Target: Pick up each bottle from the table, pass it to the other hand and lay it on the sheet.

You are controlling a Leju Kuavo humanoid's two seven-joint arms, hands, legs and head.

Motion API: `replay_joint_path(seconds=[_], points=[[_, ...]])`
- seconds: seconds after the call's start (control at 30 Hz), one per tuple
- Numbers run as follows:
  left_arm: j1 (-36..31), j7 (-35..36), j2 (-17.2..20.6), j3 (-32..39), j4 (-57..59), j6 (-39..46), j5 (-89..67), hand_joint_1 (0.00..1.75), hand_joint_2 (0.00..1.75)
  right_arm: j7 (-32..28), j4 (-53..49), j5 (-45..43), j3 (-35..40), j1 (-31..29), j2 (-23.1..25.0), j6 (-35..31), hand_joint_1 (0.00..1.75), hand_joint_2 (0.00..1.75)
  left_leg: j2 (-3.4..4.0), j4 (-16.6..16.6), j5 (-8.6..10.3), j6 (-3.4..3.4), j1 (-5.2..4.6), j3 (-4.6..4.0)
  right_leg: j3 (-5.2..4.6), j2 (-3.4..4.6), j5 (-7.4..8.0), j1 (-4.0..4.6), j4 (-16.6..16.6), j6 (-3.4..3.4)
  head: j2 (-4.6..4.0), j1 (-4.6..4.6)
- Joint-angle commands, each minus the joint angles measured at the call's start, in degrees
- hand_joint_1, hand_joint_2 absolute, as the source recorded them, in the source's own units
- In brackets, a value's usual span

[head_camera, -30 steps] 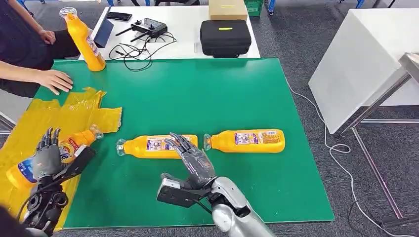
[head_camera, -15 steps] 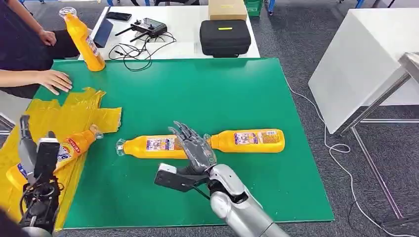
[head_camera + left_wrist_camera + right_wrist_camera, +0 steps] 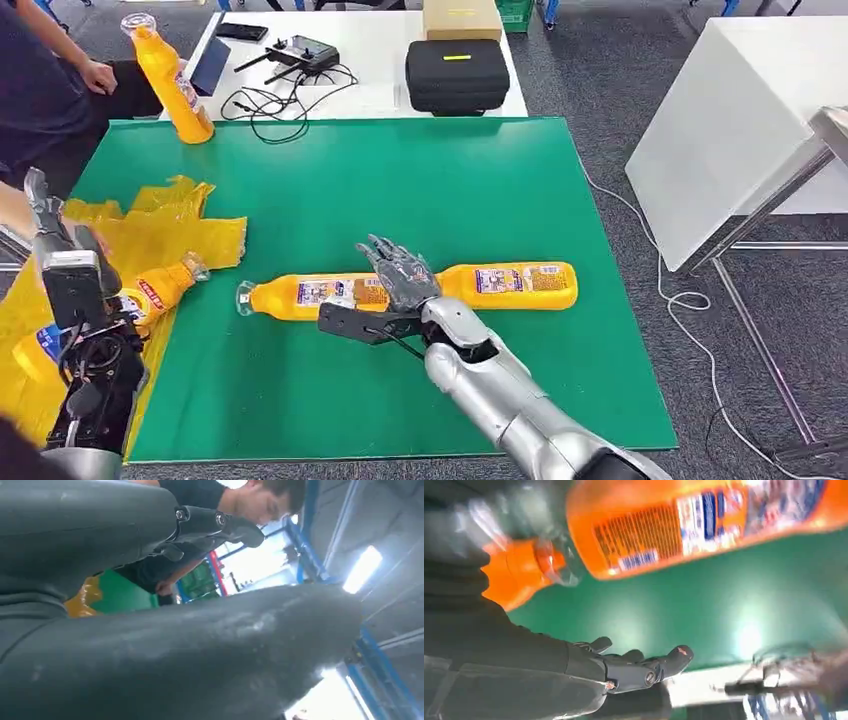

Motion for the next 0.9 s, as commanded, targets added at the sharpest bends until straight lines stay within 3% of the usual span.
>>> replay_joint_path(seconds=[0.03, 0.33, 0.5, 0.9], points=[[1.4, 0.3, -1.1, -3.5, -5.2, 1.3, 2.1, 0.0, 0.0, 1.9, 9.3, 2.2, 1.7, -4.5, 3.1, 5.2, 0.0, 1.75, 0.05, 0.0, -0.05, 0.02, 0.02, 0.13, 0.12, -0.04, -0.04, 0.03, 0.0, 0.02, 0.0, 0.0], [2.5, 0.3, -1.5, -4.1, -7.5, 0.0, 2.3, 0.0, 0.0, 3.0, 10.6, 2.6, 1.7, -6.7, 3.7, 7.2, 0.0, 1.75, -0.04, 0.0, -0.09, 0.03, 0.03, 0.23, 0.27, -0.21, -0.11, 0.04, 0.0, 0.04, 0.0, 0.0], [4.3, 0.3, -1.6, -4.6, -11.0, 0.0, 2.5, 0.0, 0.0, 7.9, 11.7, 5.3, 3.5, -8.2, 4.7, 7.0, 0.0, 1.75, -0.03, 0.0, -0.08, 0.02, 0.01, 0.22, 0.24, -0.18, -0.11, 0.02, 0.0, 0.02, 0.0, -0.02], [11.0, 0.3, -1.5, -5.1, -20.4, 0.1, 3.7, 0.0, 0.0, 12.6, 13.8, 9.0, 6.4, -5.6, 4.3, 12.2, 0.0, 1.75, -0.02, -0.1, -0.08, 0.03, 0.0, 0.25, 0.27, -0.17, -0.11, 0.02, 0.0, 0.03, 0.0, 0.0]])
